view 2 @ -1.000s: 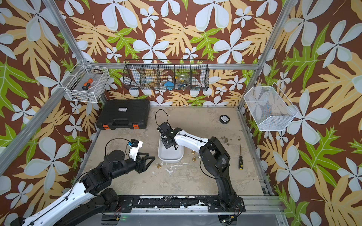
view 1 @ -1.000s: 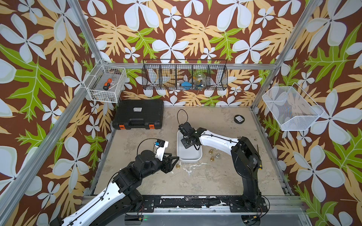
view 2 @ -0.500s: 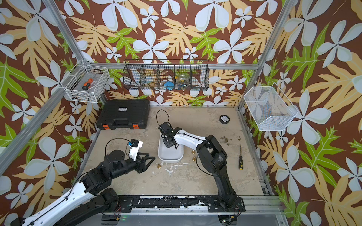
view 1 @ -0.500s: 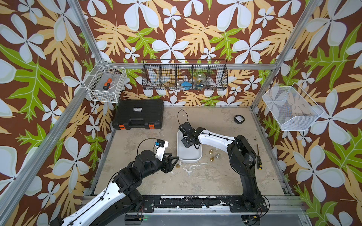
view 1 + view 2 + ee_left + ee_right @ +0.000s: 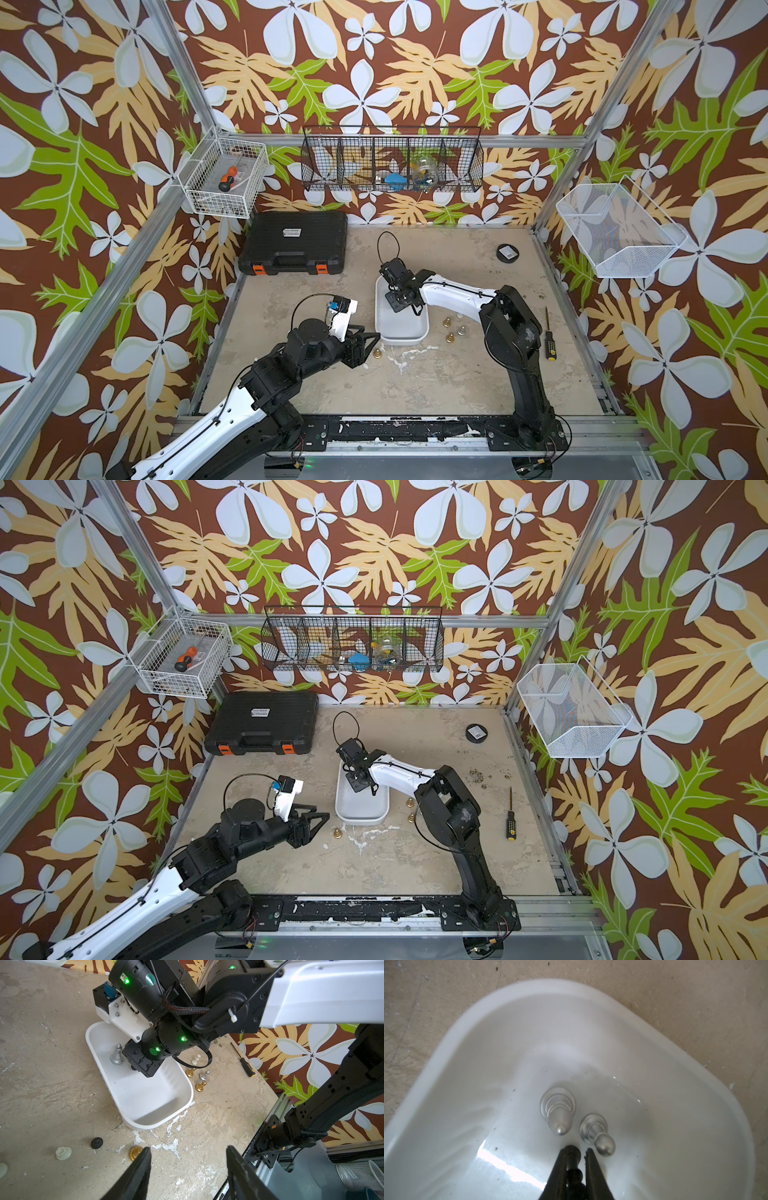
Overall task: Put the chess pieces into the storage box
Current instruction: Place the chess piece in the storage box.
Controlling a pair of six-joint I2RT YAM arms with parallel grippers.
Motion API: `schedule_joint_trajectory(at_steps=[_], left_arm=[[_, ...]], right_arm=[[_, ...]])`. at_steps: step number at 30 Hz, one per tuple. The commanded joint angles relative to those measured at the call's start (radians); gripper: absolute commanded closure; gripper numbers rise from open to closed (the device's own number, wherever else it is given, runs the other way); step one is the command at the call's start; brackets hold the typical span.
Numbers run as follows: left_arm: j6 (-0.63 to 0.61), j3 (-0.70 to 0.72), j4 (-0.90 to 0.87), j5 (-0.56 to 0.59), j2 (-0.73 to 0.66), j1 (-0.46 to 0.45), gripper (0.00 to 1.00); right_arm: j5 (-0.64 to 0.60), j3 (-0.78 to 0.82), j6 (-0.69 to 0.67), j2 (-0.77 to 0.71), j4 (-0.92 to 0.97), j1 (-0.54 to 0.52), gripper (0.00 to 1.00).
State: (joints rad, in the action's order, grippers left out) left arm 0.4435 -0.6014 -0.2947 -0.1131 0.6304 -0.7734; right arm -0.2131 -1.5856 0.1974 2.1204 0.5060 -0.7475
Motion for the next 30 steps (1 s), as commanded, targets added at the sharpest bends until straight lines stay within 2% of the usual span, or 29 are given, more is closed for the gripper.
schedule_joint_trajectory(at_steps=[1,7,18,21,25,30], left_arm=[[-0.011,0.0,0.022,0.0,0.0,-0.001,0.4],[-0.011,-0.001,0.023,0.0,0.004,-0.001,0.4],[-0.009,0.0,0.022,0.002,0.007,-0.001,0.4],[-0.009,-0.001,0.022,0.006,0.007,-0.001,0.4],[-0.018,-0.013,0.024,0.04,0.03,-0.001,0.4],[-0.11,-0.098,-0.011,0.046,0.208,-0.036,0.41]], right_arm=[[0.0,0.002,-0.003,0.006,0.006,-0.001,0.79],[0.001,0.001,-0.006,-0.01,0.004,-0.002,0.67],[0.057,0.031,0.014,-0.139,0.014,-0.003,0.6],[0.08,0.06,0.036,-0.217,0.025,-0.001,0.59],[0.107,0.174,0.089,-0.381,0.03,0.03,0.58],[0.15,0.407,0.157,-0.616,0.058,0.137,0.57]])
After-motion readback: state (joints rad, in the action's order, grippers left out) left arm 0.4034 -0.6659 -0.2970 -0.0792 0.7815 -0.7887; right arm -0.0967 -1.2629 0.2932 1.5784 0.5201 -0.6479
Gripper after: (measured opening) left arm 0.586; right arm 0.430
